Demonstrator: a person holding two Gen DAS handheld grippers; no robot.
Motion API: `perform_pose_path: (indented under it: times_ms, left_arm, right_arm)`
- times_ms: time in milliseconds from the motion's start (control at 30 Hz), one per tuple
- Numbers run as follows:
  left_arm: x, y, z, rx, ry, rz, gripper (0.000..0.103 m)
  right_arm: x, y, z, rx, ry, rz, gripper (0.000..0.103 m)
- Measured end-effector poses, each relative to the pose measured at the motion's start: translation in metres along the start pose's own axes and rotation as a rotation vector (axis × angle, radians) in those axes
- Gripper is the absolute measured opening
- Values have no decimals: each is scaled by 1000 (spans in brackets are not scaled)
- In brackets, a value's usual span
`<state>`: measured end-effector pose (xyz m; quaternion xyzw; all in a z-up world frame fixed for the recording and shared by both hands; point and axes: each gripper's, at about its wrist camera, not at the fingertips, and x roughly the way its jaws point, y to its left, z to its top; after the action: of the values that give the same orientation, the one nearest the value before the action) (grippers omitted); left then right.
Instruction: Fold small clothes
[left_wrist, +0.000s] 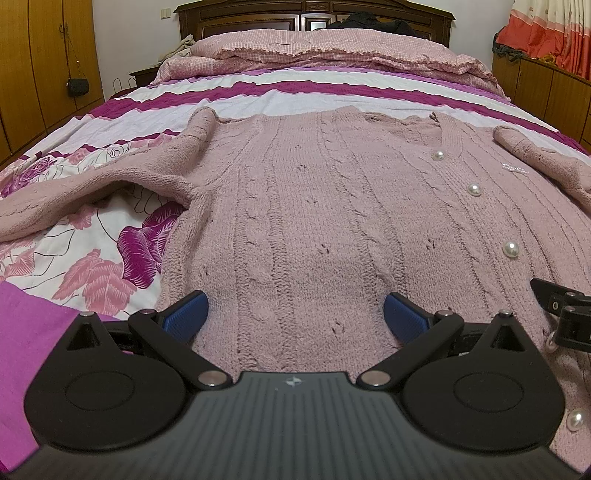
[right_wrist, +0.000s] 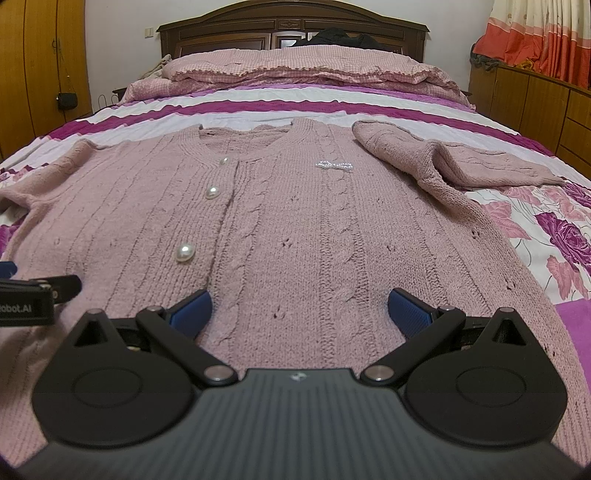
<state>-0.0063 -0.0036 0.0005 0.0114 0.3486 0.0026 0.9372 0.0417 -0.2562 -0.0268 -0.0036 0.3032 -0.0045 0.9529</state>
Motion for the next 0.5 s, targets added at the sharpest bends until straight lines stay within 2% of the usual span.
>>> perform_pose_path:
  times_ms: [500]
  left_arm:
    - [-2, -1, -1, 0, 6, 0, 103]
  right_arm:
    - [0, 1, -1, 2, 1, 1, 103]
